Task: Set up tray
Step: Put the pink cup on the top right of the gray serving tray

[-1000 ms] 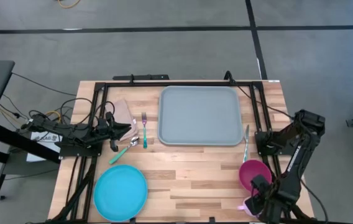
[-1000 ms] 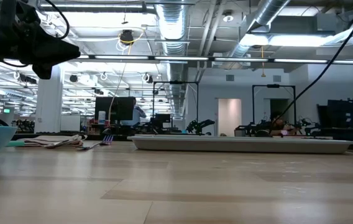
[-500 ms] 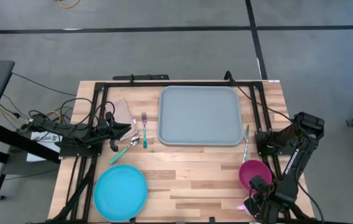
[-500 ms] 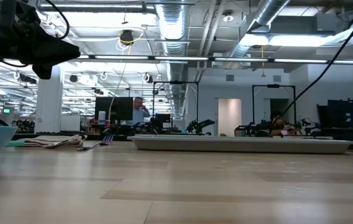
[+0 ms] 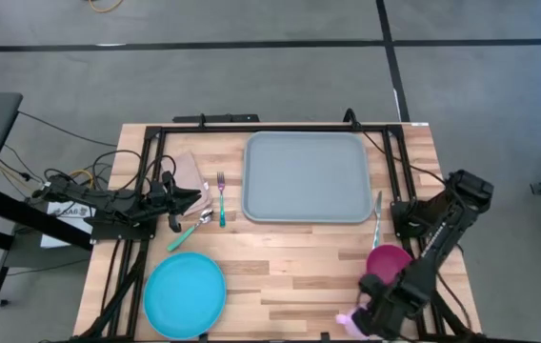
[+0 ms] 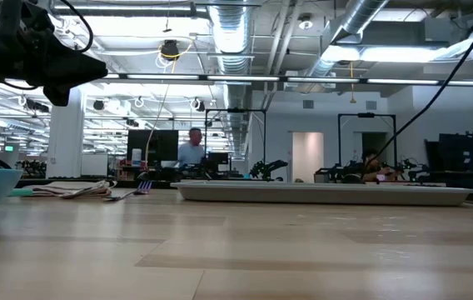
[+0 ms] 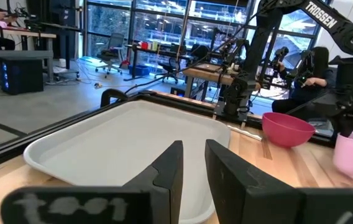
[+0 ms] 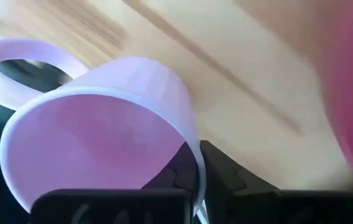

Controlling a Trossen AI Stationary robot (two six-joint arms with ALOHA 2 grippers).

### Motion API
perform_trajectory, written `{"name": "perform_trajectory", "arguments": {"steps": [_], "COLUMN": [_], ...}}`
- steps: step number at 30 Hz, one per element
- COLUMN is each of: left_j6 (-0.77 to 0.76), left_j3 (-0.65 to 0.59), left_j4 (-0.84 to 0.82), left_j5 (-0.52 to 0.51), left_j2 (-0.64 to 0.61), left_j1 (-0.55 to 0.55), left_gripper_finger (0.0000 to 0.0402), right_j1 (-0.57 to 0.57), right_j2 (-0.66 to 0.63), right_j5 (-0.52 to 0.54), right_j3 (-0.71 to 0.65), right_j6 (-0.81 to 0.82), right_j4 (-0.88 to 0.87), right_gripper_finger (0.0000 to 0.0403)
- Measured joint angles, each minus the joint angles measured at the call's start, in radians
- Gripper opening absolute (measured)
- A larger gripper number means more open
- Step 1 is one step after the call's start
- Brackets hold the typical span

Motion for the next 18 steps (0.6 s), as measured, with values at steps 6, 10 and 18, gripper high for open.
{"name": "perform_trajectory", "arguments": {"steps": [6, 10, 18], "left_j6": [0.0, 0.0, 0.0], "left_j3": [0.0, 0.0, 0.0], "left_j4": [0.0, 0.001, 0.001], "left_j5": [0.0, -0.002, -0.003], "left_j2": [0.0, 0.0, 0.0], "left_j1": [0.0, 0.0, 0.0], "left_gripper_finger": [0.0057, 0.0057, 0.0057], "right_j1": [-0.173, -0.307, -0.615], "right_j2": [0.0, -0.001, -0.002], "right_j5": [0.052, 0.057, 0.106], "right_j3": [0.004, 0.047, 0.168], "right_j6": [-0.413, -0.673, -1.107], "right_j4": [0.062, -0.039, -0.276], "right_gripper_finger": [0.0004, 0.0007, 0.0003]}}
